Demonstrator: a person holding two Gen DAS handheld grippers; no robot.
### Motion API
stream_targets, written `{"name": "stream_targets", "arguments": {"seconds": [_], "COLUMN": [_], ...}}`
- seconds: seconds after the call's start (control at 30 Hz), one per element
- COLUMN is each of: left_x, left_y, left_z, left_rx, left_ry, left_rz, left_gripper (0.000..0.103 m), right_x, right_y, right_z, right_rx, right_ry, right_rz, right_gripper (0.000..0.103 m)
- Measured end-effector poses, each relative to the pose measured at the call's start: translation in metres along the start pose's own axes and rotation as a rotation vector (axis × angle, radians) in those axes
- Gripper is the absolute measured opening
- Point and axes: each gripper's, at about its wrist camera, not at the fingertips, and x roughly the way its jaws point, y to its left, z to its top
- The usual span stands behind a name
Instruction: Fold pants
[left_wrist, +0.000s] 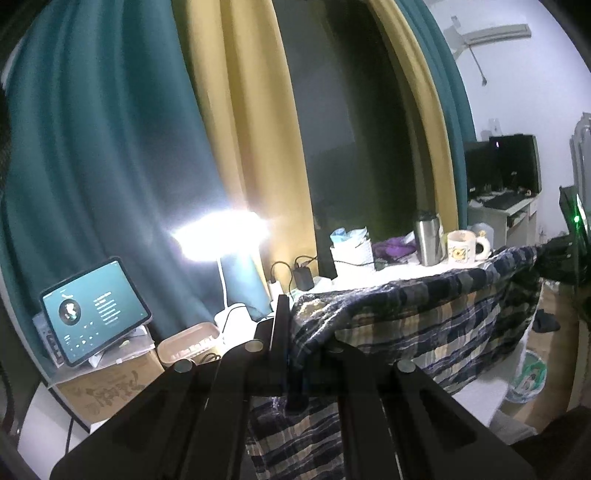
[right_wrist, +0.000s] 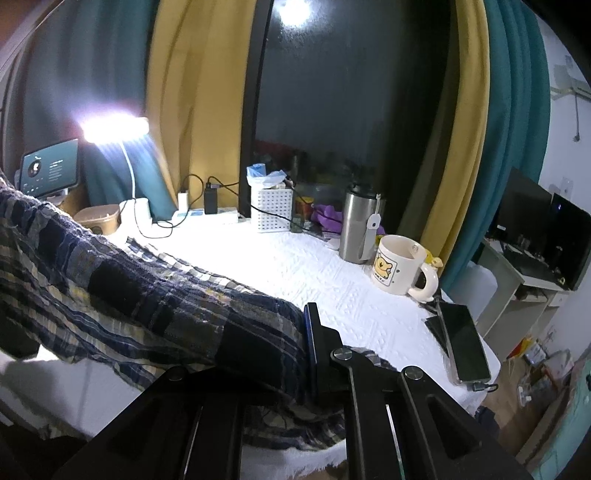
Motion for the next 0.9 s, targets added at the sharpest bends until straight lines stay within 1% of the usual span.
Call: {"name": "stream_targets", "arguments": {"seconds": [0.13,0.27,0.47,0.9], "left_x": [0.021,0.05,0.087,0.167], "left_y": [0.005,0.013,0.016,0.022], "left_z": [0.0,0.0,-0.003,-0.023], "left_rx": [0.003,-0.026,-0.038,-0.03], "left_ry": [0.024,0.052,0.102,0.23], "left_rz": [-0.011,-0.042,-0.059,-0.071], "left_gripper": [0.004,0.004,0.004,0.004], "right_x": [0.022,0.043,0.073,0.141], "right_y": [-0.004,-0.006,-0.011,-0.017], "right_z": [0.007,0.012,0.019,0.02], "right_rx": [0.01,0.019,0.028,0.038], "right_ry": [0.024,0.043,0.074,0.156], "right_rz": [-0.004,-0.006,-0.006,0.007], "right_gripper": [0.01,0.01,0.01,0.01]}}
